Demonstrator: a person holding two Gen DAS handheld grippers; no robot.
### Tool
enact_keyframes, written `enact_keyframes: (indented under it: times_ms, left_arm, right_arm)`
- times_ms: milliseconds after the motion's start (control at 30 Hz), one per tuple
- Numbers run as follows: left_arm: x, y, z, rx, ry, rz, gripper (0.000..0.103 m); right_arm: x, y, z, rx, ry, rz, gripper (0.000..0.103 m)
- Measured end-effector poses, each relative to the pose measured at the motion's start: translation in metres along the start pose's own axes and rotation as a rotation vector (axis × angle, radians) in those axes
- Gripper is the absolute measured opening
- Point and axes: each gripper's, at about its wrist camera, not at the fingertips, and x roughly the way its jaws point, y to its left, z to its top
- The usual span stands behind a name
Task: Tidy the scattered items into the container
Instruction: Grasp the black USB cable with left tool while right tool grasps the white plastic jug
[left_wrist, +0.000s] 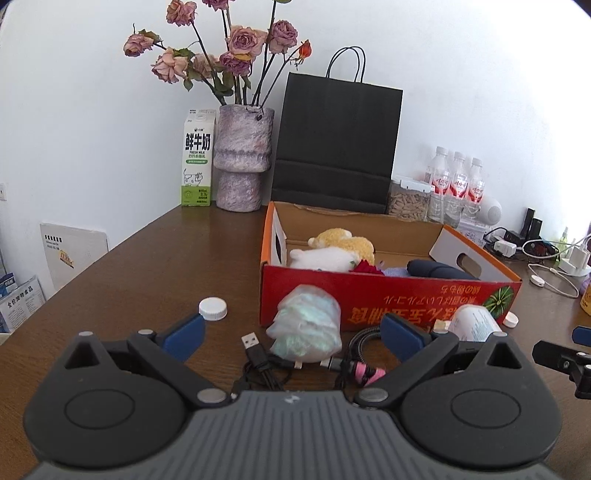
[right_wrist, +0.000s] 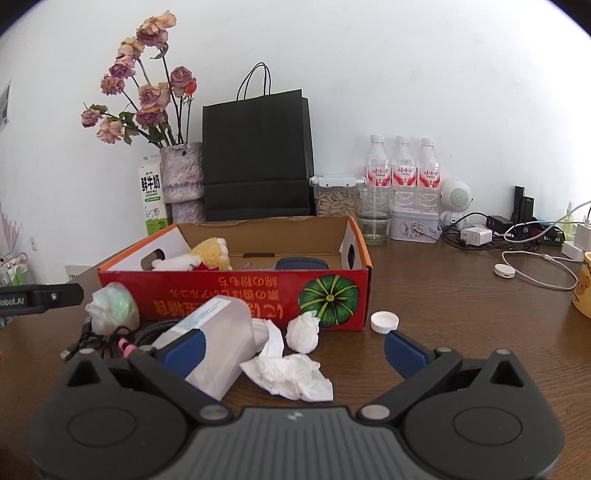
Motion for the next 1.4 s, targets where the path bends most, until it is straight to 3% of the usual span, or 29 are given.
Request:
enact_keyframes:
  times_ms: [300, 533, 633, 900, 967, 1233, 1300, 1400]
  left_arm:
    - [0.005, 0.014, -0.023, 0.008, 0.156, 0.053, 0.103]
    - [0.006, 0.017, -0.029, -0.004, 0.173, 0.062, 0.103]
    - [0.006, 0.011, -0.027, 0.009, 0.168, 0.049, 0.09]
    - [0.017, -0.004, -0.025, 0.043, 0.193, 0.008, 0.038]
    - [0.023, -0.004, -0.025, 0.033, 0.22, 0.003, 0.032]
    - [0.035, 0.002, -0.021, -0.015, 0.239, 0.011, 0.029]
    - [0.038, 0.002, -0.02, -0.017, 0.244, 0.025, 0.013]
    - [0.038, 0.008, -0.019, -0.051, 0.247, 0.026, 0.007]
  right_arm:
    - [0.014, 0.009, -0.019, -0.049, 0.171, -0.029, 0.103]
    - [0.022, 0.012, -0.026, -0.058, 0.226, -0.047, 0.103]
    - [0.027, 0.007, -0.026, -0.031, 0.256, -0.051, 0.103]
    - [0.028, 0.005, -0.026, -0.017, 0.261, -0.05, 0.103]
    - [0.028, 0.005, -0.026, -0.017, 0.261, -0.051, 0.103]
    - [0.028, 0.005, -0.025, -0.017, 0.261, -0.051, 0.103]
    - [0.028, 0.005, -0.025, -0.017, 0.261, -0.051, 0.103]
    - [0.028, 0.005, -0.025, -0.016, 0.261, -0.051, 0.103]
